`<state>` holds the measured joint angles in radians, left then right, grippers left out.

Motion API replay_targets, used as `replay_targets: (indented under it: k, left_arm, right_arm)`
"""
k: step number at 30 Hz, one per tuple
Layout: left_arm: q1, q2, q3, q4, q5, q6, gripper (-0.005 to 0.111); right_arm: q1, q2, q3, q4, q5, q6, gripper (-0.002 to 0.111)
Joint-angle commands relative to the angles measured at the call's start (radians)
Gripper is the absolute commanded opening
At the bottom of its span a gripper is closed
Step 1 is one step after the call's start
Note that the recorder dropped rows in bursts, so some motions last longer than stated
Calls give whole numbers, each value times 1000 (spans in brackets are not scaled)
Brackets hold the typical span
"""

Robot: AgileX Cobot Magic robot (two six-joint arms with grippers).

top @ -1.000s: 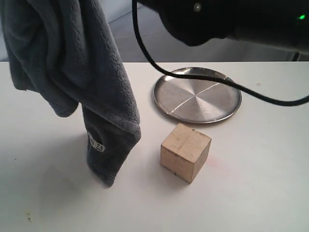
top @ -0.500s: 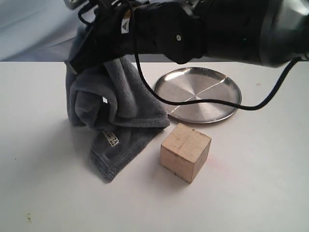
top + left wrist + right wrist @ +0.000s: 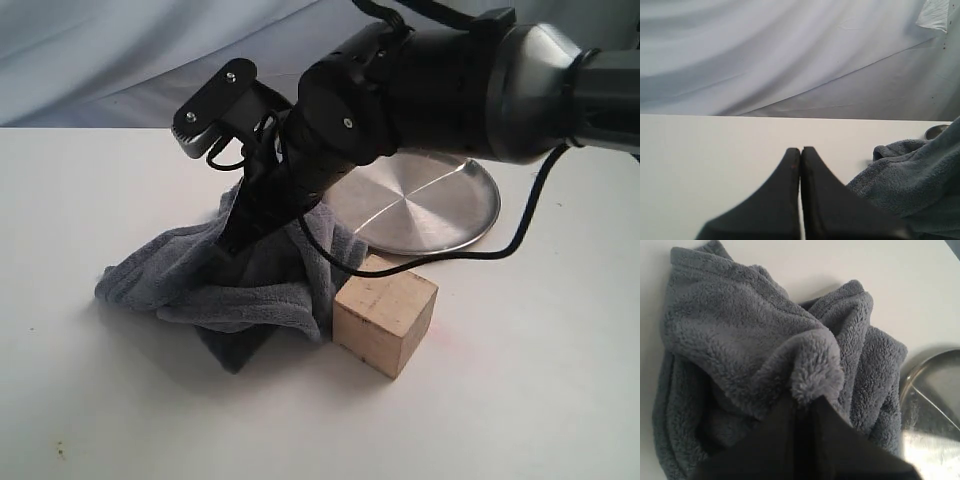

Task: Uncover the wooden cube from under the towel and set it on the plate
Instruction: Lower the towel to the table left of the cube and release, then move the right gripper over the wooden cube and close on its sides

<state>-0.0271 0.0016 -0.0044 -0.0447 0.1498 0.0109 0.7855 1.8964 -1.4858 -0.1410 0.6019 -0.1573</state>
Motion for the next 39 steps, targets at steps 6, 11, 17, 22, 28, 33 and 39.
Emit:
replay_targets:
  k: [6, 11, 17, 22, 28, 33, 39]
  left_arm:
    - [-1, -2, 4, 1, -4, -3, 1]
    - [-1, -2, 4, 1, -4, -1, 1]
    - [-1, -2, 4, 1, -4, -1, 1]
    - [-1, -2, 4, 1, -4, -3, 1]
    - [-1, -2, 4, 1, -4, -3, 1]
    - [-1, -2, 4, 1, -4, -3, 1]
    - [-1, -2, 4, 1, -4, -3, 1]
  right_arm:
    - [-7, -5, 82, -9, -87, 31, 0]
    - [-7, -5, 82, 18, -100, 31, 6]
    - [-7, -7, 82, 109, -113, 31, 53]
    - [-7, -56, 82, 115, -127, 33, 77]
    - [-7, -213, 102, 74, -60, 33, 78]
    - [-22, -369, 213, 16, 61, 33, 78]
    - [-152, -466, 409, 44, 87, 31, 78]
